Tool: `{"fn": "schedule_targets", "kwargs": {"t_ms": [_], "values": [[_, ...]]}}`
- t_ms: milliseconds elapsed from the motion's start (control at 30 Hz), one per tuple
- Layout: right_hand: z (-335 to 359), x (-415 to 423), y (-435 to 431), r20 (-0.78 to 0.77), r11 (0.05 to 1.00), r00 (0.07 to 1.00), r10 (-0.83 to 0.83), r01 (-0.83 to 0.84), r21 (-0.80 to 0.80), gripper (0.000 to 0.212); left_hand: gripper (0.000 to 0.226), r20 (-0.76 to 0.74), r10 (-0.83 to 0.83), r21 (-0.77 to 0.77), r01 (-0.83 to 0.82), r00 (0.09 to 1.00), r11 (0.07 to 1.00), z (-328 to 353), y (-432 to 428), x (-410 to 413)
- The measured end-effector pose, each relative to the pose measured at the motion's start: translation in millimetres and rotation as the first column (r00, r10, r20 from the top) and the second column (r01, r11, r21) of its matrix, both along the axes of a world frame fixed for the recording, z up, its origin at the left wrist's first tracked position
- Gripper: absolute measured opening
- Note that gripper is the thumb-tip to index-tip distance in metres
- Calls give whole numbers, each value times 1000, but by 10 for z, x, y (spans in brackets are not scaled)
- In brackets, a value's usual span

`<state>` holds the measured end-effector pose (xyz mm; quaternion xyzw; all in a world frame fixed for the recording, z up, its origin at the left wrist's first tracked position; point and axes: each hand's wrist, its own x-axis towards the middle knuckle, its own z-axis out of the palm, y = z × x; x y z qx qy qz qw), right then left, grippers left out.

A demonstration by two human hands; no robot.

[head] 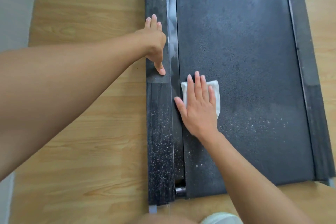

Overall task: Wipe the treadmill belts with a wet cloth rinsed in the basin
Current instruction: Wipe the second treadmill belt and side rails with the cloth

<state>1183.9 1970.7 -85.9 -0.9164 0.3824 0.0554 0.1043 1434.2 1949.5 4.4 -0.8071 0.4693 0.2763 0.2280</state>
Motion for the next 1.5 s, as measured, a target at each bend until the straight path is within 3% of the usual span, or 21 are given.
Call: {"fn": "schedule_targets", "kwargs": {"t_ms": [167, 267, 567, 767, 833, 900, 967, 1000, 1133, 1200, 1267, 1500], "values": [[-39, 288, -264, 10, 999, 998, -54, 54, 1, 67, 149, 54, -67, 19, 66, 996, 998, 119, -12, -129], [6, 79, -90, 15, 996, 1000, -11, 10, 90, 63, 149, 100, -102, 49, 97, 990, 994, 146, -25, -152], [54, -1541, 1648, -110, 990, 994, 23, -8, 142, 65, 155, -30, 9, -53, -11, 1000, 999, 146, 42, -75], [1, -314, 478, 4, 1000, 1000, -25, 25, 16, 63, 172, -169, 158, -259, -199, 973, 945, -65, 162, 42], [-11, 86, -3, 22, 998, 998, -58, 58, -2, 62, 157, -169, 113, -319, -163, 979, 933, -89, 213, 7], [-12, 264, -256, 13, 998, 998, -55, 55, -4, 62, 123, -221, 79, -404, -165, 972, 900, -144, 258, -112], [6, 160, -153, 19, 998, 998, -59, 59, 26, 62, 92, -299, 61, -458, -199, 952, 867, -181, 315, -233], [15, -5, 43, 15, 997, 998, -61, 60, 48, 63, 88, -298, 58, -467, -198, 953, 862, -198, 335, -289], [36, -1310, 1361, -83, 994, 993, -79, 84, 62, 70, 124, -149, 20, -401, -79, 989, 913, -307, 333, -505], [74, -1753, 1671, -106, 993, 990, -96, 103, 62, 74, 129, -32, 8, -404, -20, 999, 915, -409, 355, -542], [18, -1693, 1452, -137, 993, 987, -86, 96, 72, 68, 127, -4, 6, -434, -7, 1000, 901, -489, 374, -544], [-38, -195, -557, -7, 988, 989, -150, 150, -32, 70, 128, 9, 5, -432, -1, 1000, 902, -561, 310, -532]]}}
